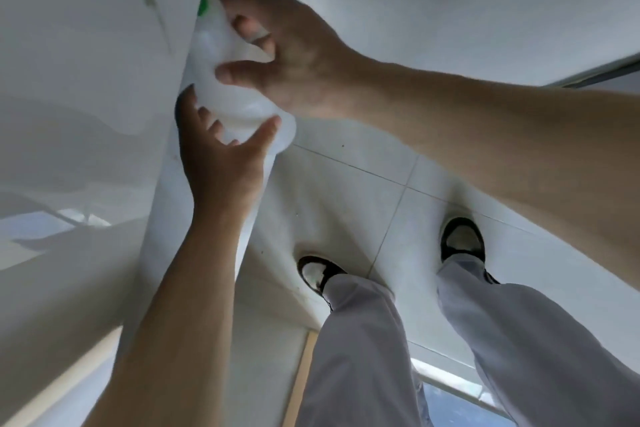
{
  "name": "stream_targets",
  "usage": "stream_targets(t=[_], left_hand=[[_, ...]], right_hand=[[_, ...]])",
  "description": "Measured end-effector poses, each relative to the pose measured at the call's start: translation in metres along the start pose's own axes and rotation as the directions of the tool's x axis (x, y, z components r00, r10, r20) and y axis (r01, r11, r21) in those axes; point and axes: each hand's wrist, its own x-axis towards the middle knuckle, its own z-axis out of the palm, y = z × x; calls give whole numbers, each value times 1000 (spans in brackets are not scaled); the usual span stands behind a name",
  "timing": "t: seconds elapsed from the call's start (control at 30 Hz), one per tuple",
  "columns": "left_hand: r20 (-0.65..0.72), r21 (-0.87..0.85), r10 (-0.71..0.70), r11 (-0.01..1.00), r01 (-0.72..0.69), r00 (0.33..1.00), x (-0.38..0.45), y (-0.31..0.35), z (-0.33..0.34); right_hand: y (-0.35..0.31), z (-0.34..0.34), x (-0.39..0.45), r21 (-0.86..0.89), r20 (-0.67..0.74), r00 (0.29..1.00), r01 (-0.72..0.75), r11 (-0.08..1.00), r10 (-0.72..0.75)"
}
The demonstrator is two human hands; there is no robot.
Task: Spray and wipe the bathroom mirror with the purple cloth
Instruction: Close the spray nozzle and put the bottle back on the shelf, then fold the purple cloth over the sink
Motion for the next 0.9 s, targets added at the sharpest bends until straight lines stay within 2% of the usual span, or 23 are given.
stream_targets(t=[0.1,0.23,0.3,0.4,0.5,0.57,0.67,0.77,0.9], left_hand=[[-77,-16,-17,1000,15,997,9,0,-1],[-41,96,-148,984,151,988,16,-15,-3],[-18,179,-147,973,148,989,14,-29,-4],[15,273,-167,949,157,986,-6,-51,-2],[45,273,-210,943,190,977,-39,-65,-6],[97,261,-251,940,219,963,-62,-64,-12],[261,243,-265,949,203,928,-101,-45,-26],[359,257,-238,955,149,903,-137,-6,-48],[441,232,-185,969,87,878,-181,76,-101]], right_hand=[[-2,20,18,-76,17,996,86,993,-85],[0,31,25,-294,186,972,196,936,-145],[2,32,26,-348,240,969,135,928,-51],[6,30,13,-336,254,962,-11,942,102],[17,16,-24,-400,257,926,-158,903,276],[16,0,-62,-459,281,893,-197,867,351],[-6,-31,-132,-462,320,861,-222,858,395],[-53,-65,-188,-445,343,846,-237,864,409],[-130,-98,-226,-420,233,914,-213,882,331]])
